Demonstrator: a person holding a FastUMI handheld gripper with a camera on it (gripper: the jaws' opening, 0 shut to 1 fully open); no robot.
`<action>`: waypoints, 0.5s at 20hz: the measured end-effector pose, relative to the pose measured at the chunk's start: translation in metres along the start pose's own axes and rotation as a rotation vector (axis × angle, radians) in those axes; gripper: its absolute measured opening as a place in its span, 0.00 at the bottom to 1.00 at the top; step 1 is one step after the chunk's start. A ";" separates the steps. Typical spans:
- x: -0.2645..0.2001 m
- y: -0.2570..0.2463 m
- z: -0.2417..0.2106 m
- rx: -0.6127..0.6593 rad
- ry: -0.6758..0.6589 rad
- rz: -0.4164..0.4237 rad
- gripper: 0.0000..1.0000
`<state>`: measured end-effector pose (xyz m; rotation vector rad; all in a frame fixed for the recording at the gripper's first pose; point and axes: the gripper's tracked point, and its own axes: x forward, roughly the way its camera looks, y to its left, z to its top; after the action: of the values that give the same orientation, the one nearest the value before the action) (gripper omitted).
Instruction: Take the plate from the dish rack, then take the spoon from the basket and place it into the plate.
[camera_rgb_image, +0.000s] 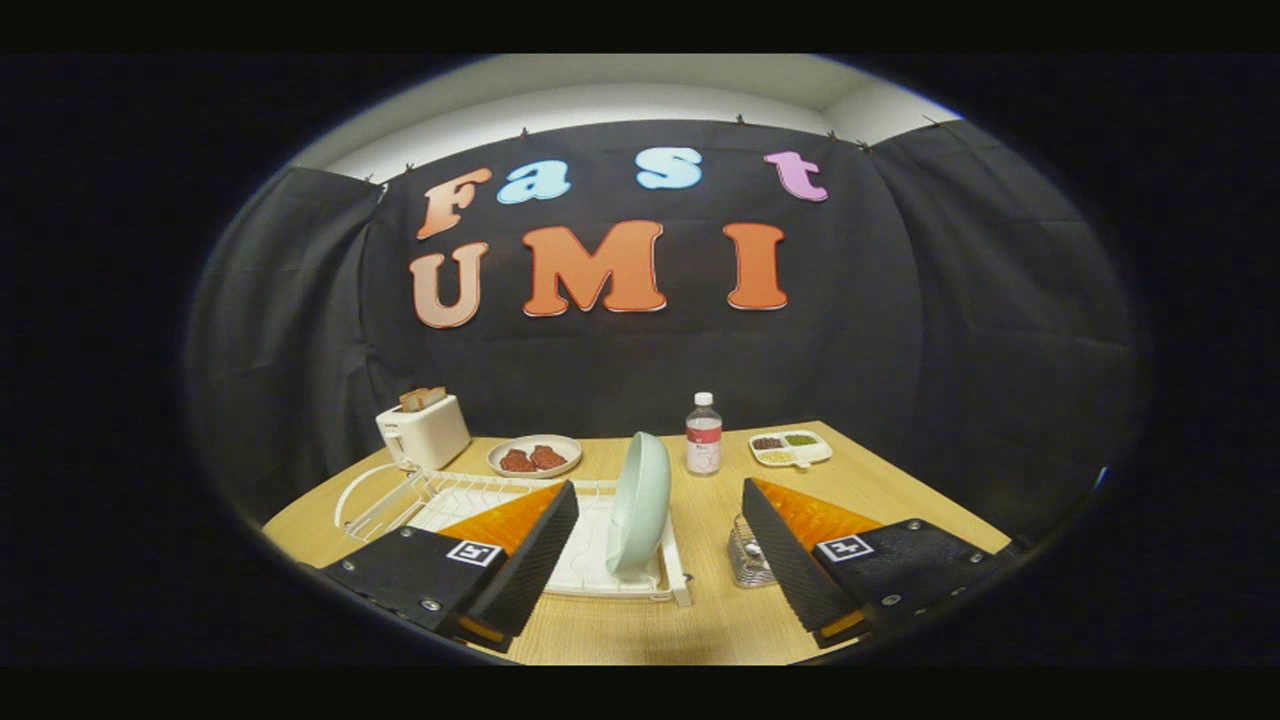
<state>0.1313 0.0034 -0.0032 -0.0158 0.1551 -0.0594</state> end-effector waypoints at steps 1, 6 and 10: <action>0.011 -0.002 -0.002 -0.003 0.020 -0.019 0.98; 0.060 0.005 -0.019 -0.035 0.136 -0.046 0.94; 0.084 0.016 -0.039 -0.012 0.246 -0.037 0.81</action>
<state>0.2094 0.0135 -0.0554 -0.0233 0.4009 -0.0970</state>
